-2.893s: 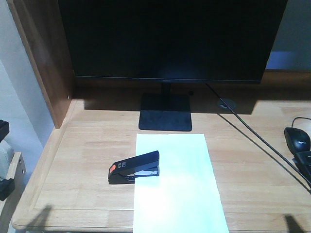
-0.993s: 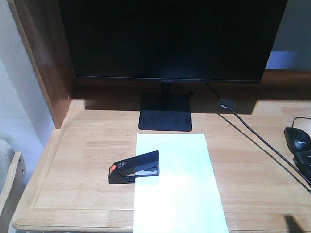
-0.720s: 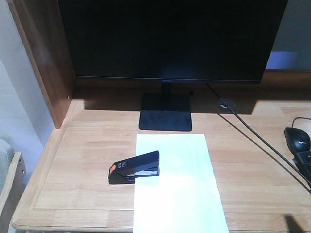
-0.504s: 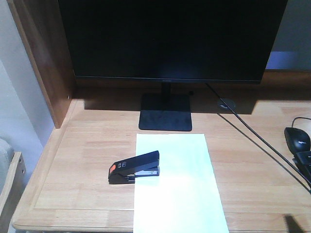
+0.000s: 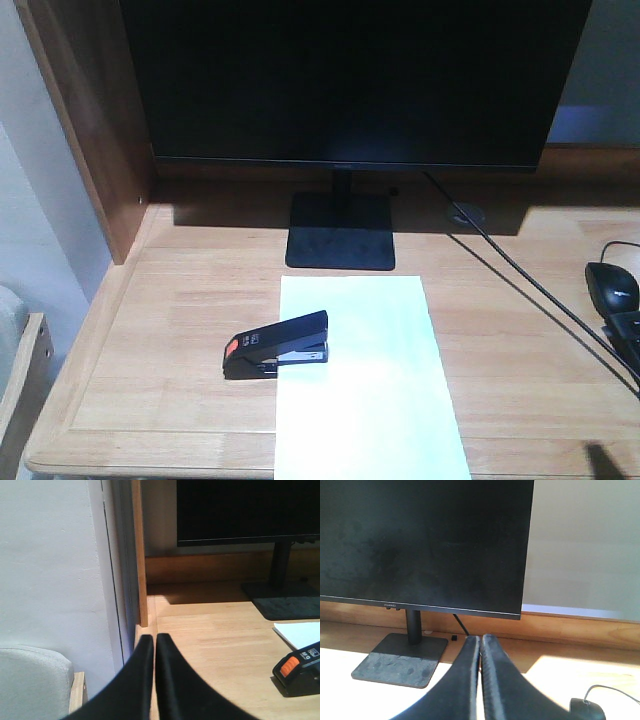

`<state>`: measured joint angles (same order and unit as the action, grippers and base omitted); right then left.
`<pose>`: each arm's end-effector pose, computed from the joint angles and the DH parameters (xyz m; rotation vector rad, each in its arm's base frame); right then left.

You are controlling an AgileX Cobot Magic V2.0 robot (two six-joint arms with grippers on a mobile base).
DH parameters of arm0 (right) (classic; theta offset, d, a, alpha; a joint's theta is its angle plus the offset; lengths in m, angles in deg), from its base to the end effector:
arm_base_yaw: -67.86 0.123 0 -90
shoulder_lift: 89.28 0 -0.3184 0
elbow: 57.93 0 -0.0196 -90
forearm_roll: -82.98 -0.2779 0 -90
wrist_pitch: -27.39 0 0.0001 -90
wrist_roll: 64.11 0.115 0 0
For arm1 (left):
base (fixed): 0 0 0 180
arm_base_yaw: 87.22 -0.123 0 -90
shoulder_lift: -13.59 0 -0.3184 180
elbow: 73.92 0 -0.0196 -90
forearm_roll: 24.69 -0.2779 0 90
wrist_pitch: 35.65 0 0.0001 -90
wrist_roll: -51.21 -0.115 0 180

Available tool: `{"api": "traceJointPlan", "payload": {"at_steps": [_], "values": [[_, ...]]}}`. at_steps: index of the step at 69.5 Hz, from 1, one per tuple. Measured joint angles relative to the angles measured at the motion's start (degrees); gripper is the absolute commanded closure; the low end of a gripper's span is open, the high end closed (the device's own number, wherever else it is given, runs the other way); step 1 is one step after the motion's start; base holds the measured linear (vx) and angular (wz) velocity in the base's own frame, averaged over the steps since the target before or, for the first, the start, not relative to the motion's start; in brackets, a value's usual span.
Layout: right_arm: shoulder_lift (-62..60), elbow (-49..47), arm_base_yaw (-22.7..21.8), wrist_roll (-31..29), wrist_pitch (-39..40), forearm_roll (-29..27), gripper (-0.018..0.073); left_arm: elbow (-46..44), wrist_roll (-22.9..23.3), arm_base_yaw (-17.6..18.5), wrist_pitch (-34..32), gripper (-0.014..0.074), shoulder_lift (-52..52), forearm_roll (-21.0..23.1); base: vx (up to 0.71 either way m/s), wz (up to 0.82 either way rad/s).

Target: Grab stapler and paper to desk for stapling

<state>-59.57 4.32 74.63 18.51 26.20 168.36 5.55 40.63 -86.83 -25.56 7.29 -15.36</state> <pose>0.1162 0.0113 0.2868 -0.1175 1.6025 0.0376 0.0736 -0.0038 0.1864 0.0474 1.6701 -0.0105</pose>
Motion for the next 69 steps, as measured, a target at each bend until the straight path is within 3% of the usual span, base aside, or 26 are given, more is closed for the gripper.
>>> {"api": "traceJointPlan", "payload": {"at_steps": [37, 44, 49, 56, 69], "values": [[0.0, 0.6, 0.0, 0.0, -0.1, -0.1, 0.0569, 0.0, 0.0, 0.0, 0.0, 0.0603, 0.0, 0.0, 0.00, 0.00], [0.0, 0.6, 0.0, -0.8, -0.2, -3.0, 0.0569, 0.0, 0.0, 0.0, 0.0, 0.0603, 0.0, 0.0, 0.00, 0.00], [0.0, 0.6, 0.0, -4.5, -1.0, -8.2, 0.0569, 0.0, 0.0, 0.0, 0.0, 0.0603, 0.0, 0.0, 0.00, 0.00], [0.0, 0.6, 0.0, -17.0, -2.7, -22.0, 0.0569, 0.0, 0.0, 0.0, 0.0, 0.0603, 0.0, 0.0, 0.00, 0.00], [0.0, 0.6, 0.0, -54.2, -5.8, -58.1, 0.0569, 0.0, 0.0, 0.0, 0.0, 0.0603, 0.0, 0.0, 0.00, 0.00]]}}
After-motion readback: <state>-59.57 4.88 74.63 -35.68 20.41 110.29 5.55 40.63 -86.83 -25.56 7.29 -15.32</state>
